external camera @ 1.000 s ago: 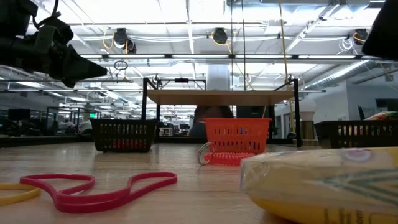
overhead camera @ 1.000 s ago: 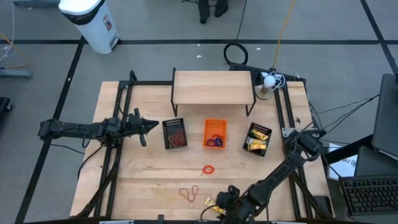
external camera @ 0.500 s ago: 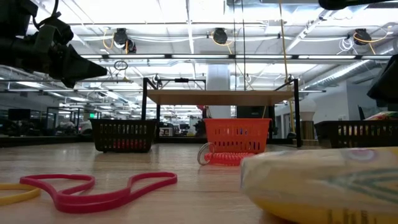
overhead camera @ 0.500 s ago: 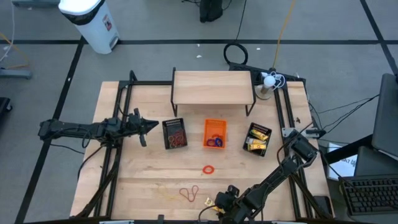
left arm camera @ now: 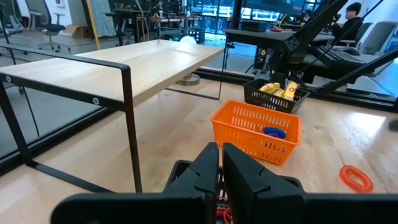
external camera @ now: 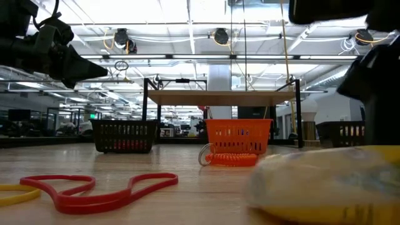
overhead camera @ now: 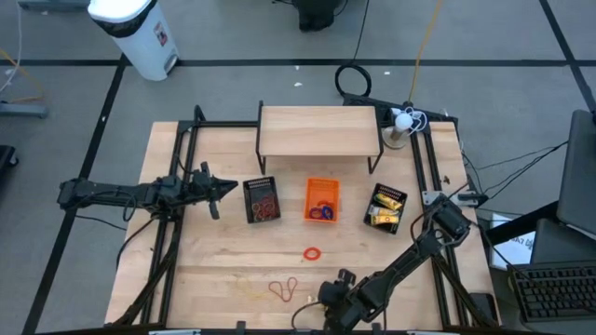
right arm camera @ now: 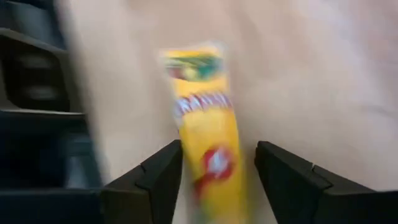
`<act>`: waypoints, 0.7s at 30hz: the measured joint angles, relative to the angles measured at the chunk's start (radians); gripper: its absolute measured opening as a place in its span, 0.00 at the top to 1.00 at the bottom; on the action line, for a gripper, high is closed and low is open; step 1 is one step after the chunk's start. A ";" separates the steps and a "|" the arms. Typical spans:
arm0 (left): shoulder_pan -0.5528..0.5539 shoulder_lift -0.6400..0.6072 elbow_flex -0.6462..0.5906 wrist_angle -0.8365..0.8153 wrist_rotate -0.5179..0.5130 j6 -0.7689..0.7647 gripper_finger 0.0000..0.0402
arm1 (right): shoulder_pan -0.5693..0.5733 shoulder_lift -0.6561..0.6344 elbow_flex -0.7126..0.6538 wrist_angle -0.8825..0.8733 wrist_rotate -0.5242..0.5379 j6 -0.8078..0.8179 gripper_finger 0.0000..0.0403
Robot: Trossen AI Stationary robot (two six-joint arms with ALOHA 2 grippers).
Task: Pick & Place Office Desk Supplies
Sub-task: Put the yellow crayon box into the right black bin
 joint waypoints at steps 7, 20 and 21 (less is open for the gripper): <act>0.000 0.000 0.000 -0.023 0.000 0.006 0.95 | 0.000 0.000 -0.002 -0.252 0.003 0.005 0.61; 0.000 0.000 0.000 -0.013 0.000 -0.003 0.95 | -0.058 -0.057 -0.004 -0.175 -0.042 -0.249 0.70; 0.000 0.000 0.000 -0.010 -0.001 -0.003 0.95 | -0.065 -0.071 -0.008 -0.162 -0.044 -0.272 0.73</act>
